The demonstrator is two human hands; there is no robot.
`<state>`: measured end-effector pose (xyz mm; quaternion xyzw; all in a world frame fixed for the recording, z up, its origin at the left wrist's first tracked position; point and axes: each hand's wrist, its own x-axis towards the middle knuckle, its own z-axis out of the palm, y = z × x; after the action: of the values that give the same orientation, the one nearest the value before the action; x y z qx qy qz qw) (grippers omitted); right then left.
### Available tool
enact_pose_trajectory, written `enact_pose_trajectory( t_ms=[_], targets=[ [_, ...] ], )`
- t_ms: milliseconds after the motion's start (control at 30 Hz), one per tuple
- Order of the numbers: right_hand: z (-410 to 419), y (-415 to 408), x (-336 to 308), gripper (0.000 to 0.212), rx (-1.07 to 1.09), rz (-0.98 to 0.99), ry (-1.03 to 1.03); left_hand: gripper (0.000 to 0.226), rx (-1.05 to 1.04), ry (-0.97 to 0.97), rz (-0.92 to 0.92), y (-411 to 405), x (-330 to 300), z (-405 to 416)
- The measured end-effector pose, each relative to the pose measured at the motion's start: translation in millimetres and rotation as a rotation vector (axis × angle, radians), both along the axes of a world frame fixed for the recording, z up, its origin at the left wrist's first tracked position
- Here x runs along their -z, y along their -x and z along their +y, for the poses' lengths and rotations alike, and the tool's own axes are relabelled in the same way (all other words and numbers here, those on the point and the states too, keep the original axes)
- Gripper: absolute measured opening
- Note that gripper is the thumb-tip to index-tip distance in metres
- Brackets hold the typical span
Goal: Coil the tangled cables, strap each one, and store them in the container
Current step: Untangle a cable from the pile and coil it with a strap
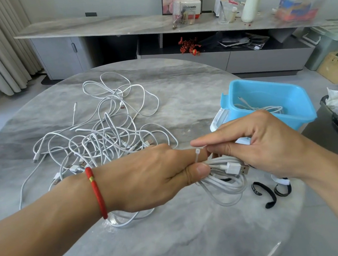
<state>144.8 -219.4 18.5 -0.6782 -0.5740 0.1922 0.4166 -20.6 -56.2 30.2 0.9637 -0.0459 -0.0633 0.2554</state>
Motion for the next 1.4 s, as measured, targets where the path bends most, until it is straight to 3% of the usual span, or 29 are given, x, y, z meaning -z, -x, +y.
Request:
enact_pose_trajectory(
  t_ms=[367, 933, 1233, 1400],
  targets=[
    [0.1, 1.3, -1.1, 0.027, -0.05, -0.05, 0.015, 0.024, 0.042, 0.022, -0.04, 0.5, 1.8, -1.2],
    [-0.5, 1.5, -1.8, 0.034, -0.068, -0.083, 0.006, 0.026, 0.066, 0.053, -0.096, 0.0, 5.6, 0.6],
    [0.3, 5.5, -3.2, 0.028, -0.082, -0.13, -0.005, 0.042, 0.057, 0.124, -0.036, 0.1, 6.0, 1.6],
    [0.8, 12.6, -8.3, 0.026, -0.072, -0.149, 0.01, 0.039, 0.024, 0.165, 0.05, -0.1, 9.7, -1.2]
  ],
)
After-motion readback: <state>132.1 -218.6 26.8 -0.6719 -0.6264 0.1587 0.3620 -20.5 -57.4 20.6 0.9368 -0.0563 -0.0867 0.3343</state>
